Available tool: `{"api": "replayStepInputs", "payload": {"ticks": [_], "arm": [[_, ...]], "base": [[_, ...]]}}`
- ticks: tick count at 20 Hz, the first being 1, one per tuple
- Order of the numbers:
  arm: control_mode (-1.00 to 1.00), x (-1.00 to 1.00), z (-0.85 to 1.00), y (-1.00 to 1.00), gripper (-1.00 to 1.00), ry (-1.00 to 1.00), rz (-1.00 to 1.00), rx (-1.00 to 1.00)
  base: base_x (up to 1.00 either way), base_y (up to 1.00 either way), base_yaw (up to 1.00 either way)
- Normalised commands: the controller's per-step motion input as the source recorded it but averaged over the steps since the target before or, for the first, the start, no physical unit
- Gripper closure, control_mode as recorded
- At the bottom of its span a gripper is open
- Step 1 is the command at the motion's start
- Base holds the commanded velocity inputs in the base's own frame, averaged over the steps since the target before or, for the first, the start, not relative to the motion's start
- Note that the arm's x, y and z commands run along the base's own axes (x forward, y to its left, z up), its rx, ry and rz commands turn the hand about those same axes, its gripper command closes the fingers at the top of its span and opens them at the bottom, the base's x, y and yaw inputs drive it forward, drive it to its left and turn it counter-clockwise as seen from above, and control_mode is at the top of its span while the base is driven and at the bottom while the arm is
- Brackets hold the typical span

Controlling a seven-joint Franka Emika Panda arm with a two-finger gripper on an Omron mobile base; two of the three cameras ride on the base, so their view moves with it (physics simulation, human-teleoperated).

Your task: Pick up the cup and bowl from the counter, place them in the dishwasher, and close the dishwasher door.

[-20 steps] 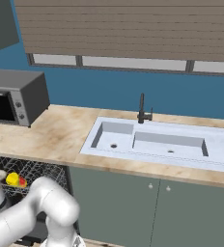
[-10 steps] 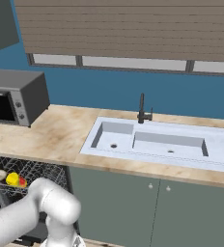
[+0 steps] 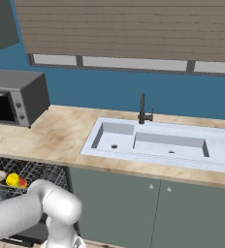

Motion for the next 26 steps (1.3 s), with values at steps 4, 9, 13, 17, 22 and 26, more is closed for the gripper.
{"api": "replayStepInputs", "payload": {"ticks": [4,9,13,17,22,26], "arm": [[-1.00,-0.83,0.02,0.05,-1.00,0.00,0.00,-0.28],[-1.00,-0.64,0.11,0.00,-1.00,0.00,0.00,-0.52],[-1.00,-0.33,0.00,0.06,-1.00,-0.08,0.00,-0.73],[-1.00,-0.26,0.00,0.21,-1.00,-0.16,0.00,-0.81],[-1.00,-0.26,0.00,0.07,-1.00,-0.19,0.04,-0.53],[-1.00,-0.23,-0.07,0.00,-1.00,-0.21,0.12,-0.15]], "base": [[0.00,0.00,0.00],[0.00,0.00,0.00],[0.00,0.00,0.00],[0.00,0.00,0.00],[0.00,0.00,0.00],[0.00,0.00,0.00]]}}
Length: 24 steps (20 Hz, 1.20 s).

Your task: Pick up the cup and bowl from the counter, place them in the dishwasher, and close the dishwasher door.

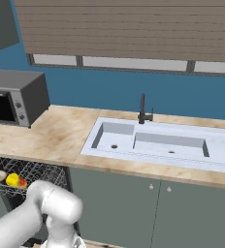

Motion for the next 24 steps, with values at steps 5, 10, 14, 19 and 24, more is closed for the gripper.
{"api": "replayStepInputs", "payload": {"ticks": [5,10,14,19,24], "arm": [[-1.00,-0.22,-0.47,-0.21,-1.00,-0.28,0.14,0.02],[-1.00,-0.22,-0.65,-0.45,-1.00,-0.32,0.12,0.07],[-1.00,-0.20,-0.22,-0.14,-1.00,-0.33,0.13,0.17],[-1.00,-0.20,-0.04,-0.13,-1.00,-0.30,0.15,0.36],[-1.00,-0.04,-0.67,-0.30,-1.00,-0.14,0.09,0.38]], "base": [[0.00,0.00,0.00],[0.00,0.00,0.00],[0.00,0.00,0.00],[0.00,0.00,0.00],[0.00,0.00,0.00]]}}
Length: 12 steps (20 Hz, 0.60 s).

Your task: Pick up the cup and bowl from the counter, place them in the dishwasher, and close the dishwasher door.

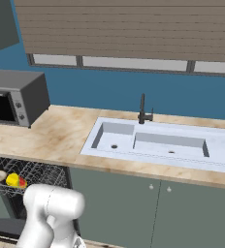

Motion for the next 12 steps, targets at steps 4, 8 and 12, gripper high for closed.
{"api": "replayStepInputs", "payload": {"ticks": [4,8,12], "arm": [[-1.00,0.36,-0.84,-0.02,-1.00,0.00,0.00,0.21],[-1.00,0.36,-1.00,0.09,-1.00,0.01,0.04,0.08],[-1.00,0.18,-1.00,0.45,-1.00,0.00,0.12,0.01]], "base": [[0.00,0.00,0.00],[0.00,0.00,0.00],[0.00,0.00,0.00]]}}
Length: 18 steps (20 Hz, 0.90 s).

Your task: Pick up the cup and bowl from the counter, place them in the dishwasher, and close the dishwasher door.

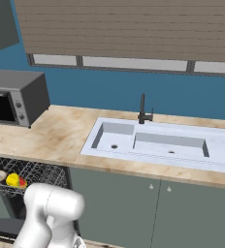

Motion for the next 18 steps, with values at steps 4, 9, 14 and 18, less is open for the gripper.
{"api": "replayStepInputs", "payload": {"ticks": [4,9,14,18], "arm": [[-1.00,0.14,-1.00,0.68,-1.00,0.00,0.18,0.00],[-1.00,0.25,-1.00,0.25,-1.00,0.00,0.17,0.00],[-1.00,0.69,-0.47,0.00,-1.00,-0.02,0.13,0.00],[-1.00,0.98,-0.37,-0.04,-1.00,-0.05,0.18,-0.01]], "base": [[0.00,0.00,0.00],[0.00,0.00,0.00],[0.00,0.00,0.00],[0.00,0.00,0.00]]}}
